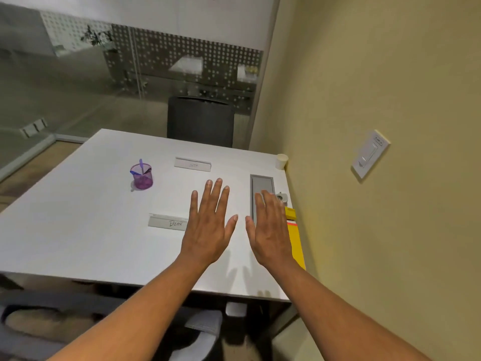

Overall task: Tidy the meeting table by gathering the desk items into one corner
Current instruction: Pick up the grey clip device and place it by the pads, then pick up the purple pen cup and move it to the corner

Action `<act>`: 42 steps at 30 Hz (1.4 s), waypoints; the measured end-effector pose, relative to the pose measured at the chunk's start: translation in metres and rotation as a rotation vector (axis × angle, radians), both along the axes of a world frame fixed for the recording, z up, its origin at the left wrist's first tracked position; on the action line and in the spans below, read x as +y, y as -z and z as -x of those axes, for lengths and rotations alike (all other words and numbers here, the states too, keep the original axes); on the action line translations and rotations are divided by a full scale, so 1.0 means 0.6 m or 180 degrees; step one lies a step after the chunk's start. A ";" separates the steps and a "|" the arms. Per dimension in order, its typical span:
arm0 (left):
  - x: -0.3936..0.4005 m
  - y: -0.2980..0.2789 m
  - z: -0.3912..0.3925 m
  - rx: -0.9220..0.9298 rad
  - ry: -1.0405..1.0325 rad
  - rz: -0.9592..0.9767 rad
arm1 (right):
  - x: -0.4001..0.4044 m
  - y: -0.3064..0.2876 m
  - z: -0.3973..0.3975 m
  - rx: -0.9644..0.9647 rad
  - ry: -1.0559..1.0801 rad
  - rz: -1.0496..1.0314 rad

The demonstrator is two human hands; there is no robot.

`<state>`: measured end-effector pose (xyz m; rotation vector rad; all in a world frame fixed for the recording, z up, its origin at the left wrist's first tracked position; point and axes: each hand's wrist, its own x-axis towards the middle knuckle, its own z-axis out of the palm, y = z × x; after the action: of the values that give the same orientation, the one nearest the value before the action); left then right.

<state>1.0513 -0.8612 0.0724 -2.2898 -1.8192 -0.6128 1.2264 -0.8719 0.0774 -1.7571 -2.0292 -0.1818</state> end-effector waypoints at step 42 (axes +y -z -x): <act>-0.921 -0.010 0.908 0.0192 -0.3555 -0.0417 | -0.604 -0.037 1.042 -0.0116 -0.3613 0.0222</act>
<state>0.5067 -1.4140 0.0782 -0.8926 -2.4739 -0.4057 0.6013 -1.2341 0.0998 -0.4144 -2.7188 0.2194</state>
